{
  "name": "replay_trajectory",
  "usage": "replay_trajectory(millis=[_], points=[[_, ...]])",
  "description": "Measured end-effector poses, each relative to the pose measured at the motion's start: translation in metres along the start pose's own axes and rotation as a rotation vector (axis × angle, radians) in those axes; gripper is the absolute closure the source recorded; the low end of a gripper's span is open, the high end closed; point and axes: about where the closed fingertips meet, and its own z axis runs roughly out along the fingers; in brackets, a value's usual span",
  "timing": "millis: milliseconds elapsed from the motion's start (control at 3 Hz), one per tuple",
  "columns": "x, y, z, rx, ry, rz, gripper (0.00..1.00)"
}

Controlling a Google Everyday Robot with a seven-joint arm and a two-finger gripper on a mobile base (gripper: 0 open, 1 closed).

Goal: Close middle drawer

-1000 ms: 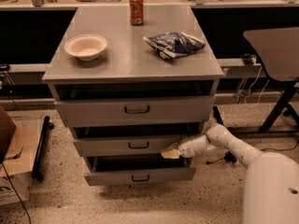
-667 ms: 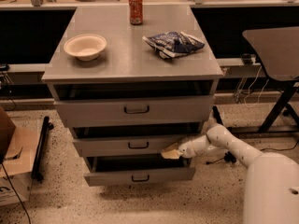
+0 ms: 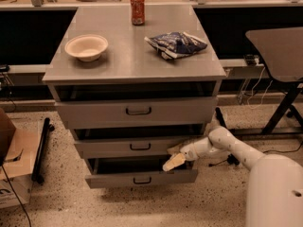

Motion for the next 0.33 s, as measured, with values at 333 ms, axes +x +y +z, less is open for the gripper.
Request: replay_trajectory(millis=[333], points=[[0.0000,0.0000,0.0000,0.000,0.000,0.000,0.00]])
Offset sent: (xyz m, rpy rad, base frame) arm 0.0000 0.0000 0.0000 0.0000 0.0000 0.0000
